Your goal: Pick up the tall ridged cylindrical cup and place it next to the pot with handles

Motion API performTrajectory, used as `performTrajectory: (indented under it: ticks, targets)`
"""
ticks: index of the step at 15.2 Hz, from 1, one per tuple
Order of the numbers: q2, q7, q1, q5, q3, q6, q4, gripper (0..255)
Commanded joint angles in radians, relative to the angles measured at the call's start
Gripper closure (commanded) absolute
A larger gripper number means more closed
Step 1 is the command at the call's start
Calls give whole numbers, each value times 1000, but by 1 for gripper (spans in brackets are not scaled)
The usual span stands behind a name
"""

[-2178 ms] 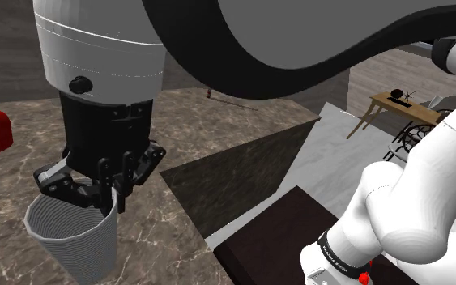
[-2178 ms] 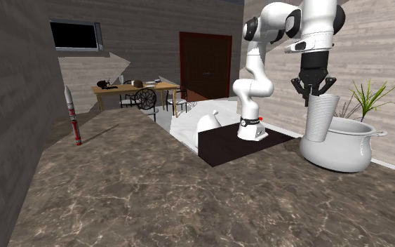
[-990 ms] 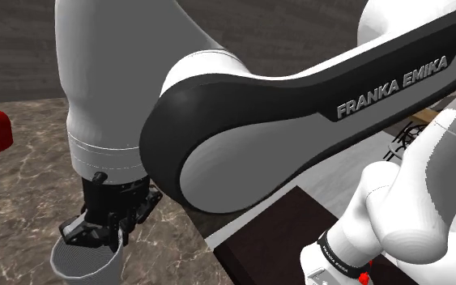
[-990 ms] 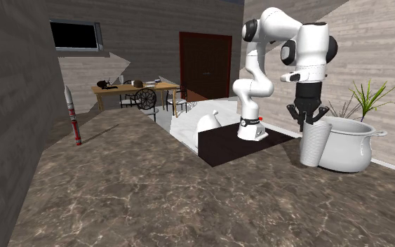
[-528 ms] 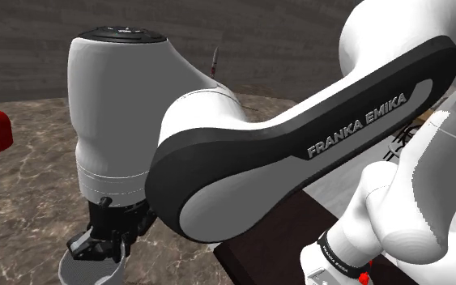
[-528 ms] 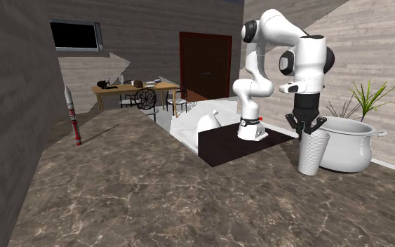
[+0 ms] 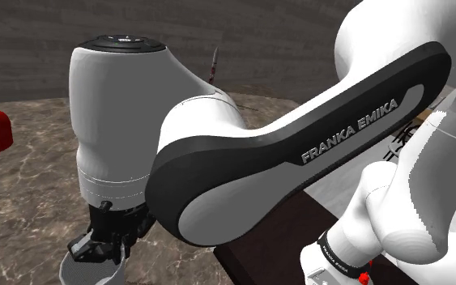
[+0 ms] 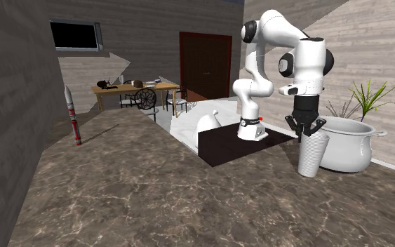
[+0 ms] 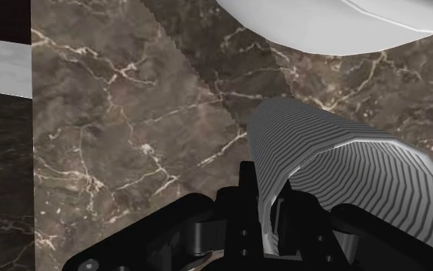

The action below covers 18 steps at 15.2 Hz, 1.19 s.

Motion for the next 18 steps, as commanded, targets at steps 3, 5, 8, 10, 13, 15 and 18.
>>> performTrajectory:
  ticks: [3,5,8,10,13,15,18]
  targets:
    - [0,0,0,0,0,0,0,0]
    - [0,0,0,0,0,0,0,0]
    - [-42,-19,-7,27,-1,-64,28,0]
    - [-74,-33,-11,46,-4,-122,57,0]
    - [-74,-33,-11,46,-4,-121,57,0]
    - [-74,-33,-11,46,-4,-122,57,0]
    - [-74,-33,-11,46,-4,-122,57,0]
